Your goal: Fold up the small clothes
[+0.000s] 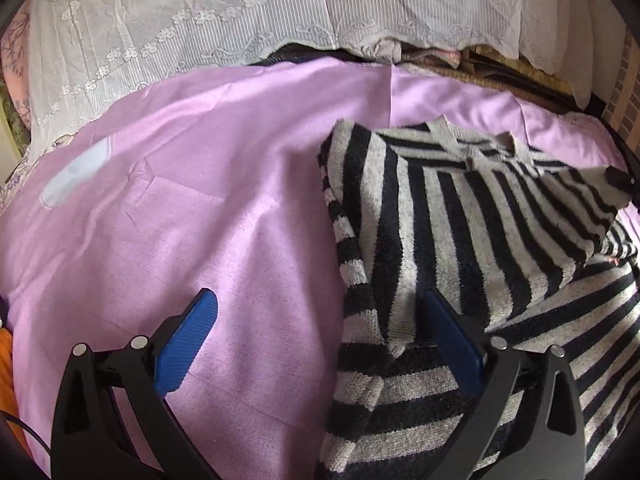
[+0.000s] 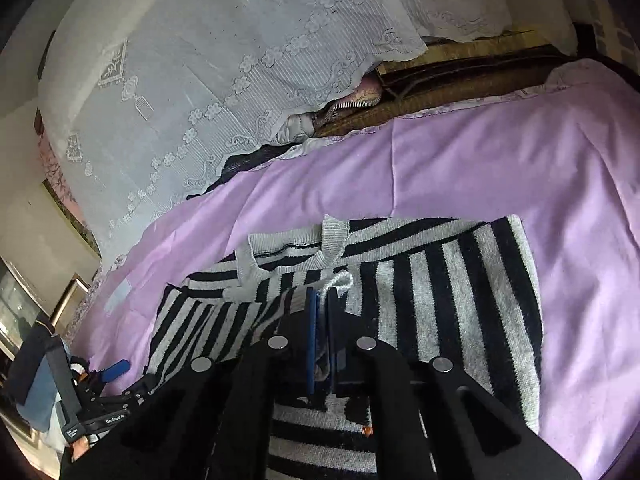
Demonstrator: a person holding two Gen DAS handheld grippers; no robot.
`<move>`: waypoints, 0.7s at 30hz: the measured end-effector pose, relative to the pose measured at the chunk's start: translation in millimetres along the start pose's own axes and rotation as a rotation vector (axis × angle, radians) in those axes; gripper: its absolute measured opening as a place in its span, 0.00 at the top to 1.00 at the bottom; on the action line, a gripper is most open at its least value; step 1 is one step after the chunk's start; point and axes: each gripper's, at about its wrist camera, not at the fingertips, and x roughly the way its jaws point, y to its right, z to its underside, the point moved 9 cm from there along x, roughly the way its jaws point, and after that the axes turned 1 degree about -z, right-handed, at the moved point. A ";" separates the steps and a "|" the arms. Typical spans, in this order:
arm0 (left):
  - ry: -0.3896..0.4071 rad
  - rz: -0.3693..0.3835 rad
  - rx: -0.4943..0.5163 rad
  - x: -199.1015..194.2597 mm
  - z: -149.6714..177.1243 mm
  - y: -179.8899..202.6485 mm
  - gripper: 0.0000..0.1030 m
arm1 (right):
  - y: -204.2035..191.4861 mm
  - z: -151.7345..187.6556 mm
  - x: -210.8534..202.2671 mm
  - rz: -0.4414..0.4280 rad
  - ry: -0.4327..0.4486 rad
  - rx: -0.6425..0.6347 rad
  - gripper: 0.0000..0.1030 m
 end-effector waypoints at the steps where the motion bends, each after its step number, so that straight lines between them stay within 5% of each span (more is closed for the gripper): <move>1: -0.010 0.005 0.000 1.9 0.5 0.1 0.04 | 5.7 3.3 7.6 0.038 -0.020 -0.019 0.95; 4: -0.015 0.025 -0.033 -0.1 -0.2 -4.1 0.04 | 29.7 31.9 38.5 0.072 -0.137 0.001 0.94; 10: 0.081 0.095 -0.109 -31.2 -42.6 -8.8 0.04 | 27.4 1.8 1.2 0.004 -0.014 0.061 0.88; 15: 0.064 0.160 -0.065 -8.6 -77.5 24.1 0.04 | -10.8 1.8 14.0 -0.122 -0.086 0.028 0.88; 17: 0.027 0.058 -0.036 15.6 -73.9 23.2 0.04 | -14.4 9.4 30.2 -0.116 -0.122 0.013 0.82; 18: 0.002 -0.047 -0.027 33.9 -67.0 14.2 0.04 | -7.1 15.1 38.5 -0.096 -0.145 0.016 0.71; 19: -0.025 -0.106 -0.024 48.9 -58.4 5.0 0.04 | 1.5 24.1 43.4 -0.070 -0.160 0.023 0.77; 21: -0.096 0.000 -0.121 64.6 -47.5 -5.7 0.04 | 14.1 27.5 46.5 -0.125 -0.150 0.078 0.83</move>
